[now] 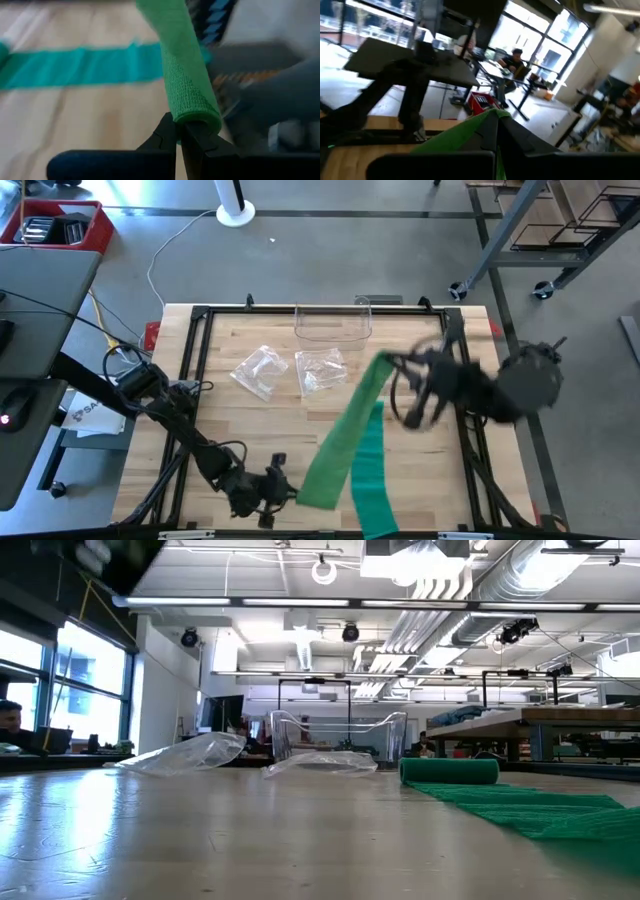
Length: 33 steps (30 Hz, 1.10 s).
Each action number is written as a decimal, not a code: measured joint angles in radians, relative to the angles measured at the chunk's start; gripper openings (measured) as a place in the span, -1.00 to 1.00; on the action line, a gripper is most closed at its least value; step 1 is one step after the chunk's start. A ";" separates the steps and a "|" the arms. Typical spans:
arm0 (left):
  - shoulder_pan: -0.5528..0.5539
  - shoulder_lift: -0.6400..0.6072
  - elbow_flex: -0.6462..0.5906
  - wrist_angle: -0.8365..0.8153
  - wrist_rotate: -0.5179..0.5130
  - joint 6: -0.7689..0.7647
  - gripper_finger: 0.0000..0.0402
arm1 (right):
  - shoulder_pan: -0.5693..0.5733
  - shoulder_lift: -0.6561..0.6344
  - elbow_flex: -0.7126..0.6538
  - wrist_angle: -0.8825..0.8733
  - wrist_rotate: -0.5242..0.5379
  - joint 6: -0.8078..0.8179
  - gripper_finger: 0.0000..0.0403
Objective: Roll bandage
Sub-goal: Roll the green bandage
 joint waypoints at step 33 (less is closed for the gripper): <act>0.148 -0.012 0.041 -0.203 0.003 -0.266 -1.00 | 0.180 0.026 -0.021 0.158 -1.200 -0.011 -1.00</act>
